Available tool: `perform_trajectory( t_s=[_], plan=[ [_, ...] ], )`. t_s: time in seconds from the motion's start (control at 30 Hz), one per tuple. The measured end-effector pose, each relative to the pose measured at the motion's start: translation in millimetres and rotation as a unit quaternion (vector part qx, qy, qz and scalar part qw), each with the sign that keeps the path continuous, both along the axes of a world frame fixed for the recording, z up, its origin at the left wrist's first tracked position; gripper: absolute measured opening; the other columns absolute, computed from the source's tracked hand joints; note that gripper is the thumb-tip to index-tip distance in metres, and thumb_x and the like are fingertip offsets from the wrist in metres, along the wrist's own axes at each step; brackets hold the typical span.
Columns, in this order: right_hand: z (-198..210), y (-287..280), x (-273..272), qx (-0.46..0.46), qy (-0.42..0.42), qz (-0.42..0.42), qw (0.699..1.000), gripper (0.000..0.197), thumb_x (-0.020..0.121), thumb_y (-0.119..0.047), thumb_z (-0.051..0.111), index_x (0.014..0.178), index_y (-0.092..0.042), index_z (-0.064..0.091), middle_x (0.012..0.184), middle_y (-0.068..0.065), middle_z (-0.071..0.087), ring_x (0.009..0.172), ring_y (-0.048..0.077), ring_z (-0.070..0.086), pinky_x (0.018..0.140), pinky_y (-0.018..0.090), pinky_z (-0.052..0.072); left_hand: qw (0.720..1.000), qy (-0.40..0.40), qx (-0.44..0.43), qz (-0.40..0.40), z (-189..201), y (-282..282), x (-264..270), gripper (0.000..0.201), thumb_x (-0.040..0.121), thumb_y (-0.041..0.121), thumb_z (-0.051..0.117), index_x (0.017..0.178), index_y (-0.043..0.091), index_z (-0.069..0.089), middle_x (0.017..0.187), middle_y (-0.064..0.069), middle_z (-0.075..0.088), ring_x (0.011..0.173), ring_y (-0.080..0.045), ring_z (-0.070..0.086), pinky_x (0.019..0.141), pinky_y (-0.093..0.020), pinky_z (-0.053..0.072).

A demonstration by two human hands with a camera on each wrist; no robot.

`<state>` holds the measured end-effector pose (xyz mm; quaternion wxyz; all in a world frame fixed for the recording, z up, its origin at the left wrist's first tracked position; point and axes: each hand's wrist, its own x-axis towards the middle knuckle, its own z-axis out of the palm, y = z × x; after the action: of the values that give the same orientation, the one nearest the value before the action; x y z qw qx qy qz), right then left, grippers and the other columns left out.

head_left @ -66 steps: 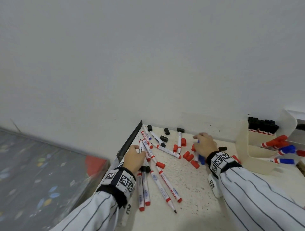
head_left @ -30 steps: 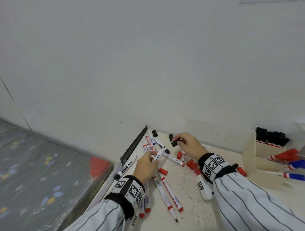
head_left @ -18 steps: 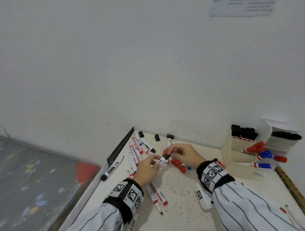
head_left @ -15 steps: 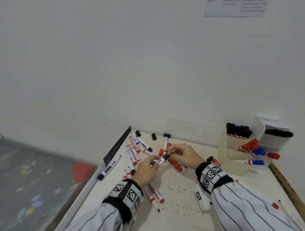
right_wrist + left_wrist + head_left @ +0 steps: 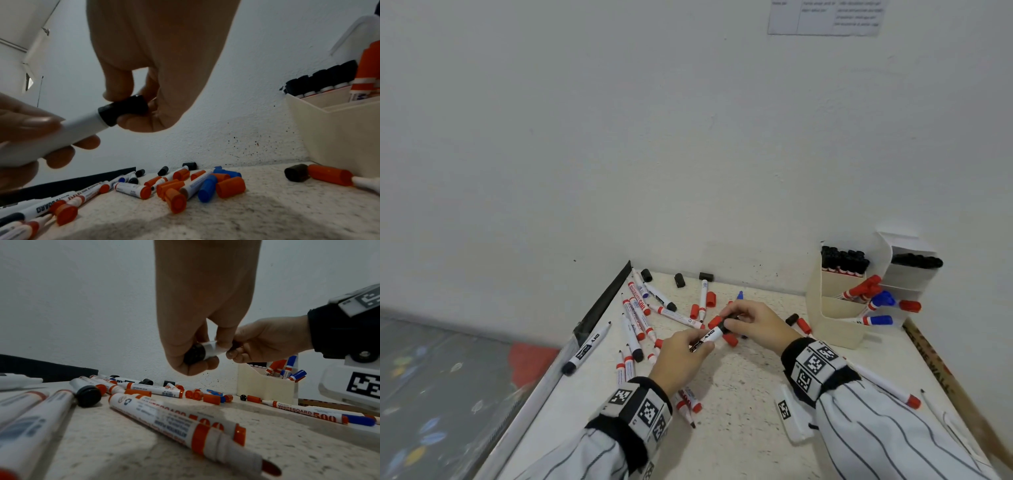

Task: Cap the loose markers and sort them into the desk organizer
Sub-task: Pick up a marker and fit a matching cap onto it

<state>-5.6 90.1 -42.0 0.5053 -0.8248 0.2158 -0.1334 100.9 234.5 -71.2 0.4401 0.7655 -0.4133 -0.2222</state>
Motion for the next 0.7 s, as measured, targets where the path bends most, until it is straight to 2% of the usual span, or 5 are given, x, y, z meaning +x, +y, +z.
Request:
perform_trajectory(
  t_s=[0.17, 0.27, 0.37, 0.5, 0.7],
  plan=[
    [-6, 1, -6, 0.031, -0.019, -0.049, 0.998, 0.026, 0.084, -0.018, 0.067, 0.104, -0.029, 0.054, 0.089, -0.005, 0.066, 0.091, 0.012, 0.064, 0.084, 0.026, 0.05, 1.0, -0.021, 0.009, -0.002, 3, -2, -7, 0.026, 0.09, 0.026, 0.059, 0.114, 0.018, 0.065, 0.078, 0.01, 0.057, 0.065, -0.001, 0.048, 0.058, -0.013, 0.037],
    [-3, 5, -12, 0.031, 0.022, -0.05, 0.998, 0.011, 0.089, -0.026, 0.06, 0.094, -0.016, 0.058, 0.072, -0.002, 0.062, 0.059, 0.01, 0.058, 0.057, 0.02, 0.047, 1.0, -0.031, 0.002, -0.002, 3, -3, -10, 0.026, 0.088, 0.025, 0.062, 0.113, 0.018, 0.065, 0.079, 0.013, 0.057, 0.067, 0.003, 0.048, 0.056, -0.007, 0.033],
    [-3, 9, -14, 0.08, 0.025, -0.048, 0.995, 0.021, 0.095, -0.025, 0.049, 0.079, -0.013, 0.055, 0.052, -0.003, 0.051, 0.04, 0.008, 0.04, 0.041, 0.019, 0.032, 0.999, -0.047, -0.005, -0.01, 5, -5, -16, 0.029, 0.088, 0.023, 0.062, 0.117, 0.02, 0.063, 0.1, 0.007, 0.065, 0.083, 0.0, 0.053, 0.067, -0.007, 0.036],
    [-3, 15, -14, 0.114, 0.009, -0.116, 0.987, 0.031, 0.095, -0.022, 0.04, 0.065, -0.015, 0.047, 0.048, -0.005, 0.034, 0.04, 0.008, 0.027, 0.041, 0.021, 0.023, 0.991, -0.129, -0.01, -0.021, 9, -7, -27, 0.035, 0.09, 0.029, 0.059, 0.124, 0.026, 0.06, 0.104, 0.003, 0.067, 0.09, -0.009, 0.056, 0.079, -0.023, 0.045],
    [3, 19, -19, -0.02, 0.071, -0.177, 0.981, 0.048, 0.099, -0.031, 0.034, 0.053, -0.017, 0.036, 0.051, -0.004, 0.032, 0.047, 0.01, 0.028, 0.048, 0.023, 0.023, 0.974, -0.223, -0.007, -0.024, 11, -10, -31, 0.034, 0.092, 0.033, 0.054, 0.126, 0.029, 0.057, 0.105, 0.002, 0.064, 0.093, -0.013, 0.055, 0.081, -0.028, 0.047]
  ],
)
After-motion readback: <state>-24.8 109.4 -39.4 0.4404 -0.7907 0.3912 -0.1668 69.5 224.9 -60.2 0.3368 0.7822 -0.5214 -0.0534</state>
